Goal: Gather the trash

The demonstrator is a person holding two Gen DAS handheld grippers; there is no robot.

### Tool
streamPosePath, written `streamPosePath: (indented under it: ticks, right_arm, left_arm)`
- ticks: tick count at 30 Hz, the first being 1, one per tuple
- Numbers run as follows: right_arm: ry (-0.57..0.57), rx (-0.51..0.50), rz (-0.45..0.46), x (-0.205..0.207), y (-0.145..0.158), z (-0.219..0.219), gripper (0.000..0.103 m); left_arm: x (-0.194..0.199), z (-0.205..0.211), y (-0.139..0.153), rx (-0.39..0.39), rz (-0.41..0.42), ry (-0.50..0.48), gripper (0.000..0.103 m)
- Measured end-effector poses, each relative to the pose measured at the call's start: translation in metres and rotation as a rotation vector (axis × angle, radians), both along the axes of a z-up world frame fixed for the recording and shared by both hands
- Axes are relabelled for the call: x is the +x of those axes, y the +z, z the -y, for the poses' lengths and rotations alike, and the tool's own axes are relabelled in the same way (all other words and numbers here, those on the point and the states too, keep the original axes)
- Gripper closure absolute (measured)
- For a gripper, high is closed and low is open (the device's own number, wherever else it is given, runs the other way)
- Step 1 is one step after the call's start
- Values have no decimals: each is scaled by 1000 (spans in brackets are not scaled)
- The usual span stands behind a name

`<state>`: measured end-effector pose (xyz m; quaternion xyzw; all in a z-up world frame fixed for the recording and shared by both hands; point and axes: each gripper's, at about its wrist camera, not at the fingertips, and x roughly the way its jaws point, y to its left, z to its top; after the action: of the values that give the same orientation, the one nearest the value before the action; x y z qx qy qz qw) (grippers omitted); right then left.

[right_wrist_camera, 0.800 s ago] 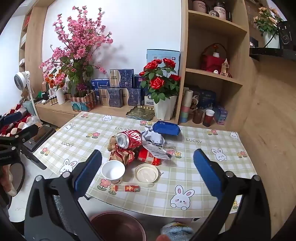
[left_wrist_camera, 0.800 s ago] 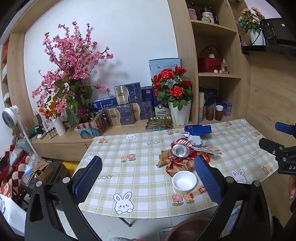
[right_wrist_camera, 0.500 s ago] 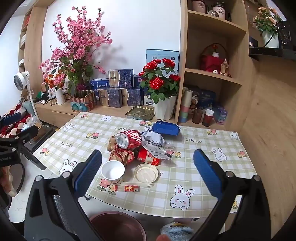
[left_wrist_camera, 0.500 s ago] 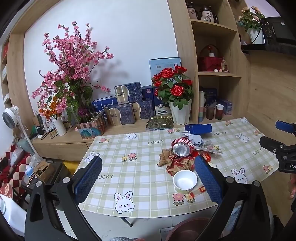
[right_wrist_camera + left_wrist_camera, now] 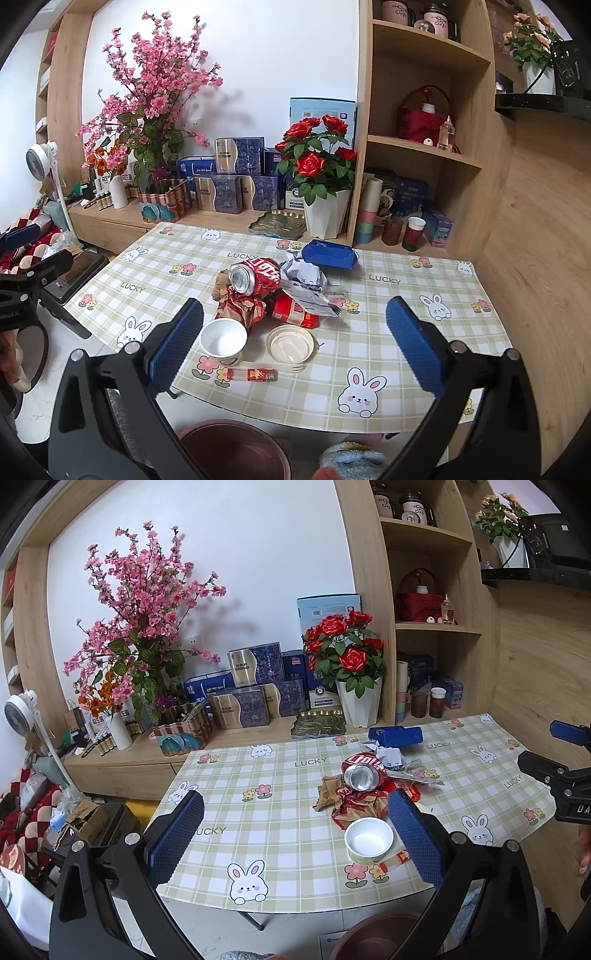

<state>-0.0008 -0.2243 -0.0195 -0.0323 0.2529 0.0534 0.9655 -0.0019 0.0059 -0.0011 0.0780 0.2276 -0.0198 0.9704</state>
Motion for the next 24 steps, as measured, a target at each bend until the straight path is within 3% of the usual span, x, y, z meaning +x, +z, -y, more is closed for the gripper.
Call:
streamPosePath:
  ticks: [24]
  right_arm:
    - [-3,-2,-1,0,1,1,5]
  left_arm:
    - [1,11,-9,8,-6,-4,5]
